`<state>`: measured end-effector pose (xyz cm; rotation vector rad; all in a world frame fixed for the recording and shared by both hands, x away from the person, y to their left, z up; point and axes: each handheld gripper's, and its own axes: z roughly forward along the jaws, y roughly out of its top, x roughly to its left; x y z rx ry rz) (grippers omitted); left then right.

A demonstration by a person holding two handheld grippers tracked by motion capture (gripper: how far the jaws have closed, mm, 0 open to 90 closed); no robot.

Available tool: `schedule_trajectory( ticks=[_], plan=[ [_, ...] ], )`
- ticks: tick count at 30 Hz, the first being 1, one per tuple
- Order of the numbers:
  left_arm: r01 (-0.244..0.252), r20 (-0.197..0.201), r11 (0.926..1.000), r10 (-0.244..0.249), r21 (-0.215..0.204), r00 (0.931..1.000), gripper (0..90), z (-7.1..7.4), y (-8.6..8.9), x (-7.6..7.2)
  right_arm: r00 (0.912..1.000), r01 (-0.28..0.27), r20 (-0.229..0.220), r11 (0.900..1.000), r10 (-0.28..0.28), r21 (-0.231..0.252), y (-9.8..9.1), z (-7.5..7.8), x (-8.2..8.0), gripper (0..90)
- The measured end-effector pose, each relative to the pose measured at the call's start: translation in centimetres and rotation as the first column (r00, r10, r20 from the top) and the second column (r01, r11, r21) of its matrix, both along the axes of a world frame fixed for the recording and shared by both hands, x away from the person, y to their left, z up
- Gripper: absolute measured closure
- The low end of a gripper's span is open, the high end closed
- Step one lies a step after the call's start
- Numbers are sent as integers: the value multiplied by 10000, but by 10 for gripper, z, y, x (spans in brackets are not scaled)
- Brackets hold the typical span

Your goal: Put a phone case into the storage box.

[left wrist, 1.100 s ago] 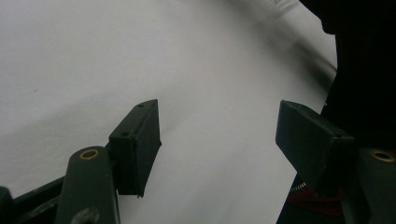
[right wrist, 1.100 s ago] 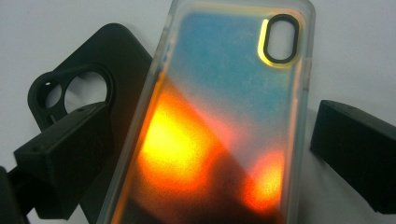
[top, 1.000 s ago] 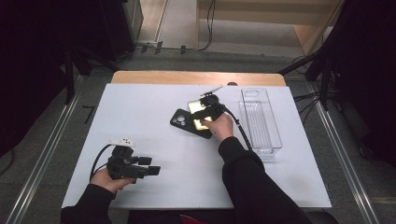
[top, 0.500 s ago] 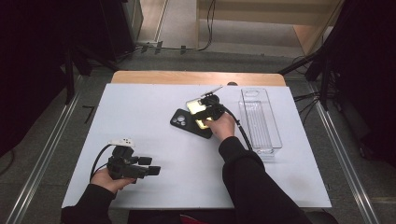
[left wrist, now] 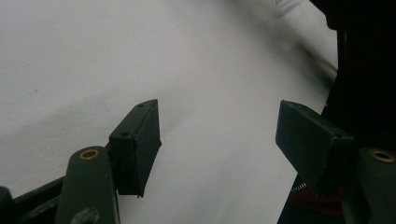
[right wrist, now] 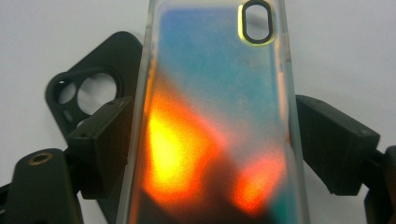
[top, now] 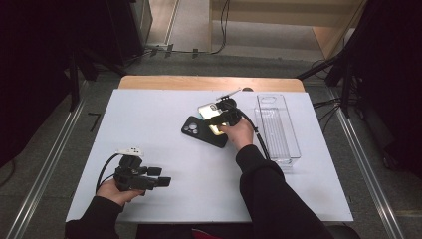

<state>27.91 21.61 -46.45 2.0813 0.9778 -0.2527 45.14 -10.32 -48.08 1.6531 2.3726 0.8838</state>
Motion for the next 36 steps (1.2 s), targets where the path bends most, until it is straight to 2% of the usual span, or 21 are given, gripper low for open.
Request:
schedule_trajectory(
  ticks=[8,13,18,26,31,36],
  plan=[
    [-116,-121,9999,116,3,9999,305,0,1,1,9990,-410,204,9983,402,421,-10,24,-11,148],
    [-146,-148,9999,146,-12,9998,305,0,0,2,9958,-855,392,9941,830,664,-14,41,-24,148],
    [-188,-131,9998,188,-15,9997,305,1,0,2,9922,-1202,447,9878,1162,993,-21,52,-40,148],
    [-285,-273,9996,285,-6,9992,306,0,-1,4,9846,-1723,496,9786,1676,1124,-35,57,-66,148],
    [-301,-314,9995,298,-93,9991,306,1,-4,4,9791,-2016,513,9721,1967,1201,-45,55,-84,148],
    [-199,-457,9997,194,-116,9988,307,3,-13,4,9737,-2244,711,9654,2165,1328,-50,51,-101,148]
  ],
)
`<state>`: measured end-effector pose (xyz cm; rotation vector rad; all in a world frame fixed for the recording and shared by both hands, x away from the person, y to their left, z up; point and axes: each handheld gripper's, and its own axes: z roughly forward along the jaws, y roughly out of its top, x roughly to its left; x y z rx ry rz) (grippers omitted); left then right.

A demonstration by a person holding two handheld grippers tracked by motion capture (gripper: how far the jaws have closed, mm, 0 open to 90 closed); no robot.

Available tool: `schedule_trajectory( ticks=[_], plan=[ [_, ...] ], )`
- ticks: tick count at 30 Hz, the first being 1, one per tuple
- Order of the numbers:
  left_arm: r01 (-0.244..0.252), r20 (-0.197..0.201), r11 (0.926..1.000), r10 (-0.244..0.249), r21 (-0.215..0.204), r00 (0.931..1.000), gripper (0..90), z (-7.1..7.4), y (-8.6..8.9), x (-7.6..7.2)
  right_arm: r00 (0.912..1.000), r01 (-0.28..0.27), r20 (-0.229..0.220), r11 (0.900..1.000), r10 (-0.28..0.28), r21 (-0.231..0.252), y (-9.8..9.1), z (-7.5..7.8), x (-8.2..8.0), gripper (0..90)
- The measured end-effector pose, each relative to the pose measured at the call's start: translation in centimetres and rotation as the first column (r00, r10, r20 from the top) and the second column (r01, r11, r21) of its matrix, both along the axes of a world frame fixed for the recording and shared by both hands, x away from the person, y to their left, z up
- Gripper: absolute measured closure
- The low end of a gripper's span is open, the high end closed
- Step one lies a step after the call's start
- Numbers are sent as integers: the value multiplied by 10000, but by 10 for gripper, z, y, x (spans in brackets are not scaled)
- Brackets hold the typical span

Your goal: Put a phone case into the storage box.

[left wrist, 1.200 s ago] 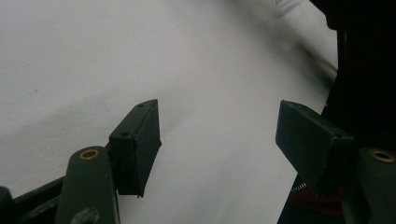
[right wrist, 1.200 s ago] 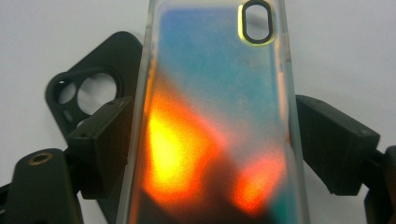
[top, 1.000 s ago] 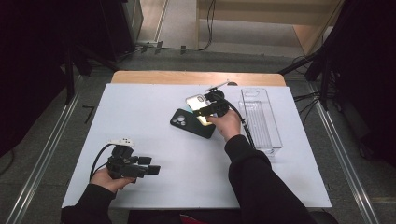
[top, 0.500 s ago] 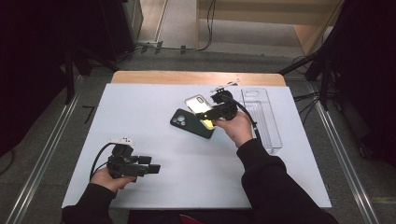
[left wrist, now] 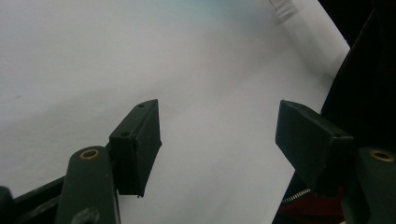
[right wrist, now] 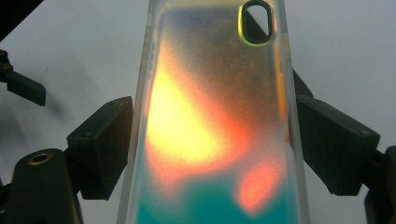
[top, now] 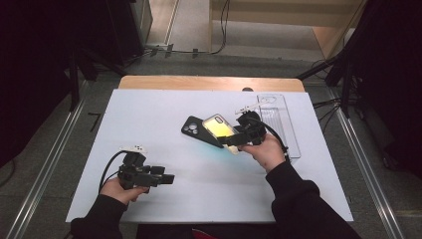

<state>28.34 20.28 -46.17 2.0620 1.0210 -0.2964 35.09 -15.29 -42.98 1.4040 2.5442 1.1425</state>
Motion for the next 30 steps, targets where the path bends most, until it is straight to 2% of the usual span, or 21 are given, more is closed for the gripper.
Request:
schedule_trajectory(
  ticks=[6,9,12,20,26,30],
  plan=[
    [-81,75,9999,82,-92,9999,308,5,-9,0,9999,-108,19,9999,108,107,-1,-7,-16,148],
    [-286,2,9990,286,-354,9996,308,8,-12,1,9995,-177,274,9996,172,201,0,-11,-24,148],
    [-463,-113,9975,457,-528,9989,308,9,-14,2,9995,-47,309,9997,40,225,3,-16,-32,148],
    [-665,244,9970,676,-402,9974,307,17,-23,2,9999,119,17,9993,-120,356,9,-27,-45,148],
    [-739,377,9971,744,-162,9965,306,23,-29,3,9975,644,-349,9928,-612,1008,10,-31,-54,148],
    [-735,365,9973,737,-71,9966,306,29,-32,7,9929,1019,-799,9770,-883,1874,10,-31,-56,148]
  ],
)
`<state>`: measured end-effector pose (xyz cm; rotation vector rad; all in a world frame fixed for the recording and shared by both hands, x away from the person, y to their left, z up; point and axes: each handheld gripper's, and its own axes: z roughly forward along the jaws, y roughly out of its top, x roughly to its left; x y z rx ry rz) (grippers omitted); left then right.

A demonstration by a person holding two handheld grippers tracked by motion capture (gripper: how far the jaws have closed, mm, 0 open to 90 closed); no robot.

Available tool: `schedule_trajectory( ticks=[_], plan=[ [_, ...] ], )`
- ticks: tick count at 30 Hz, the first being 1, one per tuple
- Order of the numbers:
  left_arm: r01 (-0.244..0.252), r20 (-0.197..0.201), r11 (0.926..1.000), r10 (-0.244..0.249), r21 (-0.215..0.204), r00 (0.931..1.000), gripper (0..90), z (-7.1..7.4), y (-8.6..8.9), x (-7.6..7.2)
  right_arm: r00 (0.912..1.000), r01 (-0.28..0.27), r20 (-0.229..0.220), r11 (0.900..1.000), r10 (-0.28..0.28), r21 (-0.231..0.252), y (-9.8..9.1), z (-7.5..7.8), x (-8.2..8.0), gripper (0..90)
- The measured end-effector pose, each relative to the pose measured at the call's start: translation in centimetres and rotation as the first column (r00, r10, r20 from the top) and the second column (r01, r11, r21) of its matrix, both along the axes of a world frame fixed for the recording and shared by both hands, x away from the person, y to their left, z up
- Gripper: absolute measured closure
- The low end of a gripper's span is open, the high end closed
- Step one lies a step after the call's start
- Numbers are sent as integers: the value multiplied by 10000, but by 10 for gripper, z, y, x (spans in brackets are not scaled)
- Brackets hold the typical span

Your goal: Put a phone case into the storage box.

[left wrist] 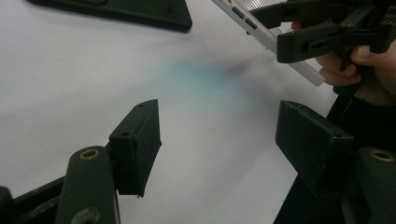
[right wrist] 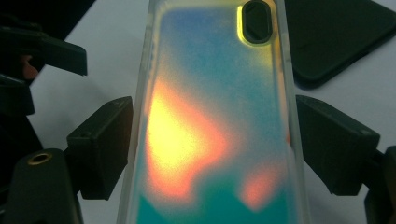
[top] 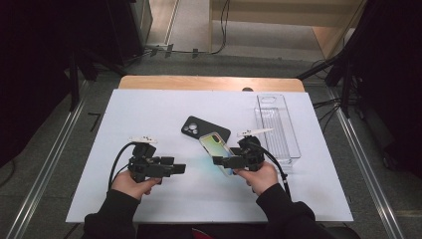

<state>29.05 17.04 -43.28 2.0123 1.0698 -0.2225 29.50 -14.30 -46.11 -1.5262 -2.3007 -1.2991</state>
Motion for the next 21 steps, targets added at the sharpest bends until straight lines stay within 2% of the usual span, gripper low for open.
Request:
schedule_trajectory(
  ticks=[3,6,8,10,14,19,21],
  plan=[
    [119,-137,9998,-117,167,9998,306,4,-5,4,9998,173,-107,9991,-169,393,2,0,-1,148],
    [114,-200,9998,-111,142,9997,305,9,-8,8,9988,422,-288,9955,-399,852,6,0,-2,148],
    [89,-195,9998,-86,172,9998,305,12,-9,12,9985,453,-354,9943,-420,970,7,0,-2,148],
    [74,-190,9999,-71,135,9998,305,16,-10,15,9975,511,-547,9896,-441,1348,9,-2,-2,148],
    [-7,-94,9995,10,319,10000,305,22,-14,20,9965,751,-478,9867,-689,1440,15,-4,1,148],
    [-259,-150,9994,263,243,9995,305,29,-15,29,9943,1012,-469,9848,-955,1412,25,-8,2,148],
    [-412,-143,9989,416,232,9990,305,31,-17,32,9917,1279,-333,9782,-1241,1635,27,-7,1,148]
  ],
)
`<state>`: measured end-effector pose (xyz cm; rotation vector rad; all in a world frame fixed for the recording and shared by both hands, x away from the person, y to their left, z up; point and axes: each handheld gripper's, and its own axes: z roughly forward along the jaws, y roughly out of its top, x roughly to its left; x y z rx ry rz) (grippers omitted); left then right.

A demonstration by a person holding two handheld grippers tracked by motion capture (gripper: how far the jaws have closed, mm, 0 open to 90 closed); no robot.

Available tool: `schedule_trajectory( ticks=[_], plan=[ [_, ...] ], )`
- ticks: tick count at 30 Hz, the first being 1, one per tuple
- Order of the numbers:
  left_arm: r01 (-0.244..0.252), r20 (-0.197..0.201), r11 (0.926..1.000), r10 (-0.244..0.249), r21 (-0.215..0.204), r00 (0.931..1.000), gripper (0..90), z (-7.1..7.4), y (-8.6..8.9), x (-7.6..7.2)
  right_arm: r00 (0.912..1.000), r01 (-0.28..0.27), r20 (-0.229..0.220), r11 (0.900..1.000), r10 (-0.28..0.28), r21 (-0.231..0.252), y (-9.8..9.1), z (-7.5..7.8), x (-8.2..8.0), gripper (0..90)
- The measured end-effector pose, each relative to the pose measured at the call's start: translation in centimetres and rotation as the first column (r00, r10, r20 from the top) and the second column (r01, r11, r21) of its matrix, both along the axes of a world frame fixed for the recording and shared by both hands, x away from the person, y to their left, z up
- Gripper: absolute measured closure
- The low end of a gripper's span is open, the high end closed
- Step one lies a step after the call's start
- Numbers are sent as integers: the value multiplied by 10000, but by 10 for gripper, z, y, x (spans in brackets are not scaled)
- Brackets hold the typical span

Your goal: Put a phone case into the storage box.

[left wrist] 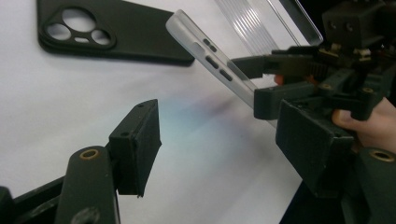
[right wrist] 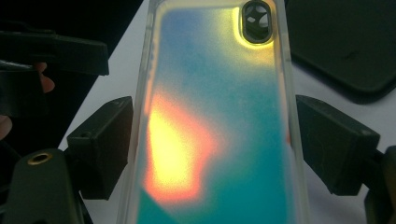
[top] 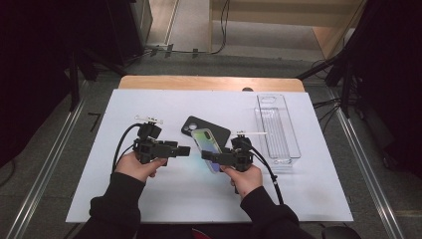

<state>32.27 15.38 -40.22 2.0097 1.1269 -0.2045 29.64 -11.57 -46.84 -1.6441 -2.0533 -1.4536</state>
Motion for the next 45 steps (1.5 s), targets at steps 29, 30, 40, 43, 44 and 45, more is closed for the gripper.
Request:
schedule_trajectory(
  ticks=[29,30,40,43,44,45],
  plan=[
    [-1160,-447,9928,1173,309,9921,312,-12,-31,34,9986,495,-250,9933,-471,1042,18,-9,-10,148],
    [-1191,-444,9924,1204,307,9917,314,-12,-32,34,9987,493,-194,9938,-476,1000,19,-9,-10,147],
    [-1487,-780,9889,1487,62,9858,379,-22,-36,38,9970,750,120,9913,-767,1082,24,-10,-14,148],
    [-1575,-1024,9875,1569,23,9823,416,-25,-38,39,9971,722,152,9912,-743,1109,26,-11,-15,148],
    [-1586,-1124,9873,1563,-122,9813,435,-27,-38,39,9972,719,147,9912,-740,1112,27,-11,-16,147],
    [-1608,-1221,9868,1573,-192,9800,473,-27,-38,38,9970,729,183,9908,-754,1141,28,-11,-16,147]
  ],
)
